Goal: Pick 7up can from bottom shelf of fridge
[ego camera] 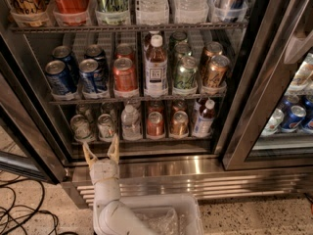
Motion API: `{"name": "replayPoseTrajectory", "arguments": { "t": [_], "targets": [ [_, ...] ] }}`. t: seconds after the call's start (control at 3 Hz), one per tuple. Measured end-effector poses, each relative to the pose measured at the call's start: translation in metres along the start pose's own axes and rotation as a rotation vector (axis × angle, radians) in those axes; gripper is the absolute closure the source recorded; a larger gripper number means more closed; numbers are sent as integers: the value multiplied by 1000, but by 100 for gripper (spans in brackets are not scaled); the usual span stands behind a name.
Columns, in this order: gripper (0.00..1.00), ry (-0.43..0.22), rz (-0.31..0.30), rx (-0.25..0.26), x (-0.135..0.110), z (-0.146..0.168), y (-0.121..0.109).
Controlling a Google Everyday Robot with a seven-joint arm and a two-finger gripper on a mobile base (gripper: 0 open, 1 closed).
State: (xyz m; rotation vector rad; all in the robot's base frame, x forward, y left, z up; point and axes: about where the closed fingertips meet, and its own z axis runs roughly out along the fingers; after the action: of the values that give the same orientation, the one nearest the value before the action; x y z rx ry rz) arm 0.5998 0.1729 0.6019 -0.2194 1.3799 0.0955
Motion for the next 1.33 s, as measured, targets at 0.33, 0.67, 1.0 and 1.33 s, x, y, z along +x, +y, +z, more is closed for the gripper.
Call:
{"name": "replayPoseTrajectory", "arguments": {
  "t": [0.33,0.67,1.0,1.33],
  "targets": [
    [34,-11,2,14,1,11,-5],
    [33,-12,-2,21,4,19,-7],
    [33,-5,-26,78,17,71,-28],
    [35,-7,-31,79,15,79,-31]
  ]
}}
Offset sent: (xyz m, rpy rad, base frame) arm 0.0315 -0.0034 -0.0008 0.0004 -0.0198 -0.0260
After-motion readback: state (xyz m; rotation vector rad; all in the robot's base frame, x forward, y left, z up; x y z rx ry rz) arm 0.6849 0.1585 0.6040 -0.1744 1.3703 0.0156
